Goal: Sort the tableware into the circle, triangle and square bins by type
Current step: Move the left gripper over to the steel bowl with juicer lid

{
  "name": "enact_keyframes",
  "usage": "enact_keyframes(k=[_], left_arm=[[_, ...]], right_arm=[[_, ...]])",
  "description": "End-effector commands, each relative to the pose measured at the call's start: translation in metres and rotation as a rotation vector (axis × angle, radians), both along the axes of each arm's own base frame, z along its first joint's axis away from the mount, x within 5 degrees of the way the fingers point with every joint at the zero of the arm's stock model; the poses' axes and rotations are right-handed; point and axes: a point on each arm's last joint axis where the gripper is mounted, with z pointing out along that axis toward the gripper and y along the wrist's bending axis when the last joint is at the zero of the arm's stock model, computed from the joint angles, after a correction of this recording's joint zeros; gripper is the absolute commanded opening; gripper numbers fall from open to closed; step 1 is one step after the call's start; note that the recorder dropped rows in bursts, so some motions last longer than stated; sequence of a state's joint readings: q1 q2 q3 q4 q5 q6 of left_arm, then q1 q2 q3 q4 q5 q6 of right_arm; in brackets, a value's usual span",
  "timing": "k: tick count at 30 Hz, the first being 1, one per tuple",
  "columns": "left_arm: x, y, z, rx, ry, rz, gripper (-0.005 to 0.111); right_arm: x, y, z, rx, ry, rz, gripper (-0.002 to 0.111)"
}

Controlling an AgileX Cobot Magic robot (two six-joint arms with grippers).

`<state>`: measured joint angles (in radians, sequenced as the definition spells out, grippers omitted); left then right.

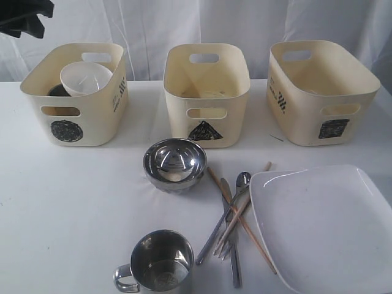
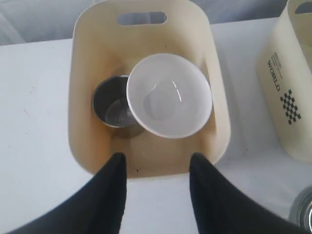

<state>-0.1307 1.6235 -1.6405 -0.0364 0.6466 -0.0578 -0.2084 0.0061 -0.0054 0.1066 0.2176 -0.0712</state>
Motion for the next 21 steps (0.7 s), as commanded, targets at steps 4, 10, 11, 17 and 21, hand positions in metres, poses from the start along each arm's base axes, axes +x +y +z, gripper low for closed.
enact_keyframes(k=[4,10,11,17,21], left_arm=[[-0.05,0.002,-0.017,-0.031,0.038,-0.03,0.047],[-0.091,0.0,-0.048,-0.106,0.081,-0.069,0.047],[-0.097,-0.002,-0.049,-0.139,0.08,-0.083,0.047],[-0.126,-0.033,-0.065,-0.223,0.08,-0.27,0.047],[-0.136,-0.062,-0.081,-0.229,0.092,-0.361,0.047]], right_arm=[[0.0,0.0,-0.001,-0.003,-0.003,-0.001,0.0],[0.0,0.0,-0.001,-0.003,-0.001,-0.001,0.0],[0.0,0.0,-0.001,-0.003,-0.001,-0.001,0.0],[0.0,0.0,-0.001,-0.003,-0.001,-0.001,0.0],[0.0,0.0,-0.001,-0.003,-0.001,-0.001,0.0]])
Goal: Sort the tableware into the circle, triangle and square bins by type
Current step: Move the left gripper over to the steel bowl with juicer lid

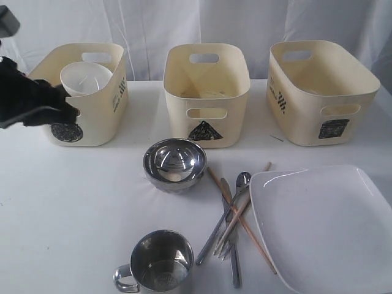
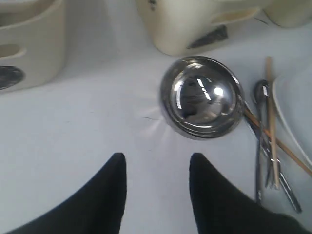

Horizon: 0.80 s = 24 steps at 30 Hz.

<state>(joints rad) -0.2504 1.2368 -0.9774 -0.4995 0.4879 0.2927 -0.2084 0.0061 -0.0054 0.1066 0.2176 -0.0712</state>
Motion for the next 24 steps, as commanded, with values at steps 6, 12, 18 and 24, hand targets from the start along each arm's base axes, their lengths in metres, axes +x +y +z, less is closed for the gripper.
enact_keyframes(k=[6,12,18,24], left_arm=[[-0.02,-0.062,-0.042,-0.005,0.066,-0.19,0.047],[-0.015,-0.088,-0.071,0.043,0.101,-0.242,0.047],[0.0,-0.091,-0.084,0.072,0.051,-0.207,0.047],[0.019,-0.093,-0.085,0.048,-0.056,-0.09,0.057]], right_arm=[[0.0,0.0,-0.001,-0.003,-0.003,-0.001,0.0],[0.0,0.0,-0.001,-0.003,-0.003,-0.001,0.0],[0.0,0.0,-0.001,-0.003,-0.002,-0.001,0.0],[0.0,0.0,-0.001,-0.003,-0.002,-0.001,0.0]])
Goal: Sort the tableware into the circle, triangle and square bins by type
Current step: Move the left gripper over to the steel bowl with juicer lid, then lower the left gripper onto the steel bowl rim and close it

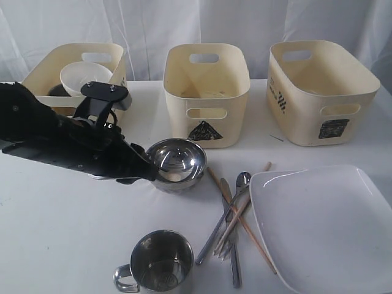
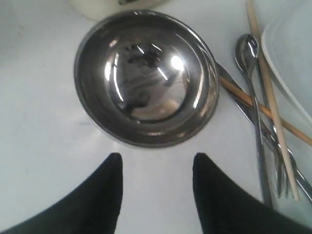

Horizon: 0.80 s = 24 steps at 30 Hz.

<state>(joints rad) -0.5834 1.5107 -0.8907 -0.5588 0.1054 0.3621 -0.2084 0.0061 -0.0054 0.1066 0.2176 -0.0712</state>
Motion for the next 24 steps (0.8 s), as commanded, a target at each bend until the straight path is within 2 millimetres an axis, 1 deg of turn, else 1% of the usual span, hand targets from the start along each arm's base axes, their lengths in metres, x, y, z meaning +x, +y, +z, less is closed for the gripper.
enact_keyframes(k=[1,4,10,14,19,24], left_arm=[[0.012,-0.004,0.0,-0.045,-0.05,0.089,0.059],[0.022,-0.009,-0.001,-0.082,-0.038,0.143,0.062],[0.038,-0.021,-0.005,-0.086,-0.024,0.147,0.063],[0.043,-0.024,-0.014,-0.08,-0.001,0.158,0.063],[0.047,-0.026,-0.03,-0.059,0.037,0.17,0.063],[0.052,-0.021,-0.035,-0.05,0.044,0.19,0.063]], right_arm=[[0.0,0.0,-0.001,-0.003,-0.002,-0.001,0.0],[0.0,0.0,-0.001,-0.003,-0.002,-0.001,0.0],[0.0,0.0,-0.001,-0.003,-0.002,-0.001,0.0],[0.0,0.0,-0.001,-0.003,-0.002,-0.001,0.0],[0.0,0.0,-0.001,-0.003,-0.002,-0.001,0.0],[0.0,0.0,-0.001,-0.003,-0.002,-0.001,0.0]])
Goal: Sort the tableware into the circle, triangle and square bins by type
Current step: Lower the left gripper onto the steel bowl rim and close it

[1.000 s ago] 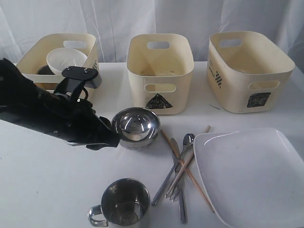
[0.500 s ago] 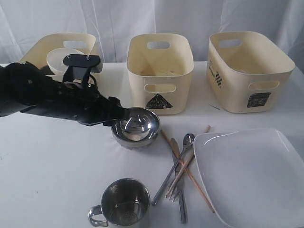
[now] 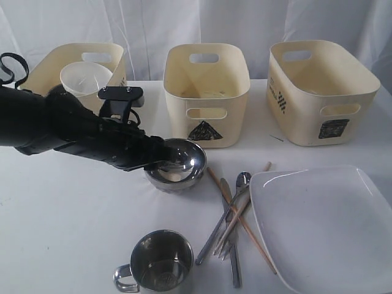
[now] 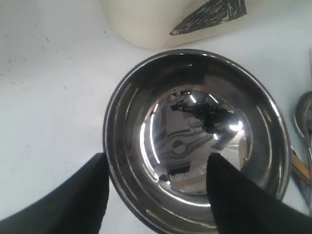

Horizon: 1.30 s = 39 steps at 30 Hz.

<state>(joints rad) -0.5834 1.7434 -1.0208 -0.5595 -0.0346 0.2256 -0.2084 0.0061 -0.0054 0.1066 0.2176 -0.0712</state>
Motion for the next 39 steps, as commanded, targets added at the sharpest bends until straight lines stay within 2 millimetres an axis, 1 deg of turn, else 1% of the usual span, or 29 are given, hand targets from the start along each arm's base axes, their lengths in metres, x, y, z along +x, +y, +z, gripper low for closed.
enact_keyframes(k=[1,5,10,16,21,29,39], left_arm=[[0.004,0.003,-0.001,-0.014,0.012,0.029,0.063],[0.009,0.006,-0.006,-0.007,0.009,0.049,0.063],[0.012,0.005,-0.019,0.01,0.02,0.06,0.063],[0.021,0.002,-0.01,-0.008,-0.029,0.071,0.063],[0.028,-0.005,-0.017,0.003,-0.01,0.051,0.063],[0.031,-0.006,-0.033,0.027,0.021,0.05,0.063],[0.032,-0.006,-0.045,0.049,0.041,0.045,0.063]], right_arm=[[0.0,0.0,-0.001,-0.003,-0.002,-0.001,0.0],[0.0,0.0,-0.001,-0.003,-0.003,-0.001,0.0],[0.0,0.0,-0.001,-0.003,-0.003,-0.001,0.0],[0.0,0.0,-0.001,-0.003,-0.002,-0.001,0.0],[0.0,0.0,-0.001,-0.003,-0.004,-0.001,0.0],[0.0,0.0,-0.001,-0.003,-0.004,-0.001,0.0],[0.0,0.0,-0.001,-0.003,-0.001,-0.001,0.0]])
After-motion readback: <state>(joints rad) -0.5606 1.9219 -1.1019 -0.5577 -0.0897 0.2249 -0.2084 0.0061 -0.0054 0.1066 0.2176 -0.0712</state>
